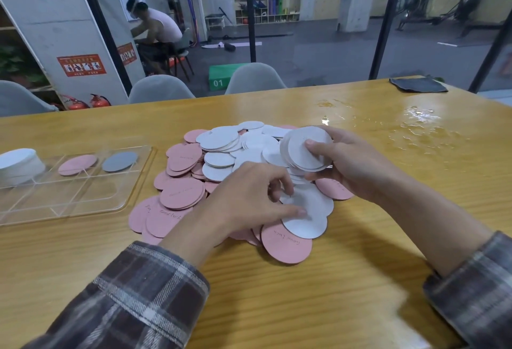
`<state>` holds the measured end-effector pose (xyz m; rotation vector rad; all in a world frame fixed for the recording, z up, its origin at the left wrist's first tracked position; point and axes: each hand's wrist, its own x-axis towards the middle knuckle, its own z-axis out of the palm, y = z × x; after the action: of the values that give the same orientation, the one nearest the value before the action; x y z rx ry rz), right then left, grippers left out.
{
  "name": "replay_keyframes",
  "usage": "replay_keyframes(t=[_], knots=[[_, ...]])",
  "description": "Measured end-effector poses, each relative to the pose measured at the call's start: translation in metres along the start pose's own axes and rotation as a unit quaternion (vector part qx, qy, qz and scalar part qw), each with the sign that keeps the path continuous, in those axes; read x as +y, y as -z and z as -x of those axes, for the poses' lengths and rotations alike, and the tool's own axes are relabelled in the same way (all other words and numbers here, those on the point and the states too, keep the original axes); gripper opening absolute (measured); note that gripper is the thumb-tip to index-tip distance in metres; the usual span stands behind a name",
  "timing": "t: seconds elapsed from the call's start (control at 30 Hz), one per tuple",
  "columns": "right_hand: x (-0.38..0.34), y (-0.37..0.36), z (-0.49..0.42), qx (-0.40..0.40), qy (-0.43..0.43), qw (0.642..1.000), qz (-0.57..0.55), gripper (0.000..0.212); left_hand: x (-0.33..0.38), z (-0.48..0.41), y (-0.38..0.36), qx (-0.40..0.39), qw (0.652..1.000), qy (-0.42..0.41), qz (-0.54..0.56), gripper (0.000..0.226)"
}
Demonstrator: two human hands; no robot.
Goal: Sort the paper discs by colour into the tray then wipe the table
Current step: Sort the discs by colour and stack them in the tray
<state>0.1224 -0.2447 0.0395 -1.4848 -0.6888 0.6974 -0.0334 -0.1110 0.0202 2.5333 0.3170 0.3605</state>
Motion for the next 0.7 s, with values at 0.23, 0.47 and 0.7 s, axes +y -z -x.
replay_keyframes(t=[0.23, 0.47, 0.7], knots=[[0.001, 0.0, 0.003, -0.004, 0.018, 0.999, 0.044, 0.025, -0.001, -0.002, 0.011, -0.037, 0.997, 0.015, 0.066, 0.024], [-0.005, -0.003, 0.004, 0.026, -0.012, 0.999, 0.023, 0.024, -0.007, -0.004, 0.022, -0.013, 0.973, 0.052, 0.223, 0.005], [-0.009, -0.008, 0.006, 0.02, -0.02, 1.0, -0.009, 0.026, -0.009, -0.008, 0.027, 0.036, 0.932, 0.083, 0.352, 0.011]])
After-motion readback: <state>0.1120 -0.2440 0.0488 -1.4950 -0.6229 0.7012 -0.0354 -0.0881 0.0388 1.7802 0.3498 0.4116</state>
